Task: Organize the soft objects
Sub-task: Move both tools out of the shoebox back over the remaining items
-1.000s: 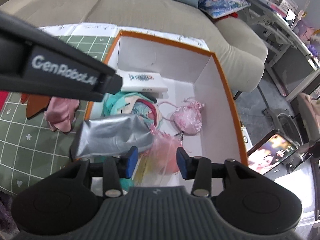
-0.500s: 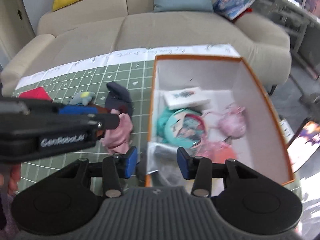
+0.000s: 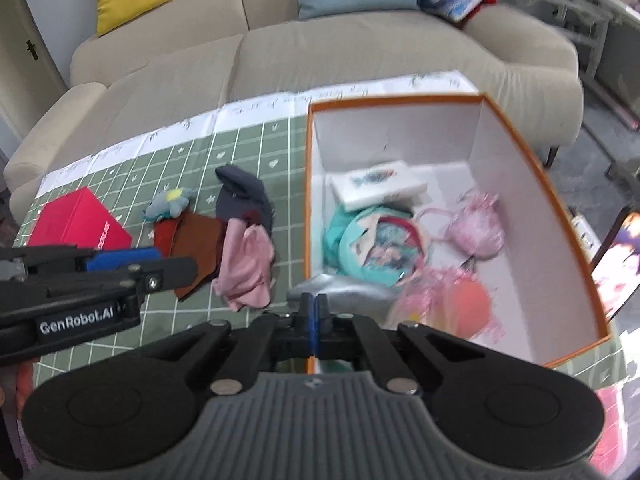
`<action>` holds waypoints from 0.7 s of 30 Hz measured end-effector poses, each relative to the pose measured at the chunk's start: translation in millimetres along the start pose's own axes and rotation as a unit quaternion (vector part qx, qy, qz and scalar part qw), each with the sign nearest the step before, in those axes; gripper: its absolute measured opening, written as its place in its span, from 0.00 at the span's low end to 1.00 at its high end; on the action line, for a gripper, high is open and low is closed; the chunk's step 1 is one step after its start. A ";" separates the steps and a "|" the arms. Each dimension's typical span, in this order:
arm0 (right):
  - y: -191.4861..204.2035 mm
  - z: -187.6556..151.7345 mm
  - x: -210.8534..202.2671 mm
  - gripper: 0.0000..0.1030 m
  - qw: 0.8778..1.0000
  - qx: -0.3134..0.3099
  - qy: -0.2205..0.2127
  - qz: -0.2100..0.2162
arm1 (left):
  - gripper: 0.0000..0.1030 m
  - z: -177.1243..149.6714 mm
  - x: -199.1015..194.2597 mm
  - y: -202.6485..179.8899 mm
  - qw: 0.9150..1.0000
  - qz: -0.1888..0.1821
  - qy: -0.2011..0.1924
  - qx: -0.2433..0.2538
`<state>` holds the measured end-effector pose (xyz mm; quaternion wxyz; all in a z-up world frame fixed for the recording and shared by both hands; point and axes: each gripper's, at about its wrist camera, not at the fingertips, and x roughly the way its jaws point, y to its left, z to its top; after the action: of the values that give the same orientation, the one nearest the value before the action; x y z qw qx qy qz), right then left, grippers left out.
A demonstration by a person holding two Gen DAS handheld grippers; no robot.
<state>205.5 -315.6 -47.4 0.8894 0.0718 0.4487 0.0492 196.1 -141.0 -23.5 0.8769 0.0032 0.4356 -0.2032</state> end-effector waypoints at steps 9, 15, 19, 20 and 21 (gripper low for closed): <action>-18.3 7.3 9.8 0.00 0.997 -0.004 0.024 -0.068 | 0.40 -7.5 -8.4 10.3 1.000 0.002 -0.008 -0.015; -20.4 -6.0 40.3 0.04 0.991 -0.021 0.089 -0.096 | 0.40 -13.6 -11.2 17.8 1.000 0.007 -0.002 -0.015; -18.2 -10.4 41.1 0.09 0.991 -0.025 0.088 -0.102 | 0.40 -15.3 -14.8 20.7 1.000 0.011 -0.004 -0.009; -17.2 -10.0 39.7 0.15 0.990 -0.026 0.086 -0.104 | 0.40 -15.2 -16.0 21.3 1.000 0.011 -0.005 -0.007; -15.7 -9.3 37.3 0.20 0.990 -0.030 0.082 -0.108 | 0.40 -14.8 -17.2 22.1 1.000 0.010 -0.006 -0.006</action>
<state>220.4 -324.7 -85.1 0.8514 -0.0079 0.5236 -0.0283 183.4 -111.9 -23.2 0.8816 0.0008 0.4314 -0.1915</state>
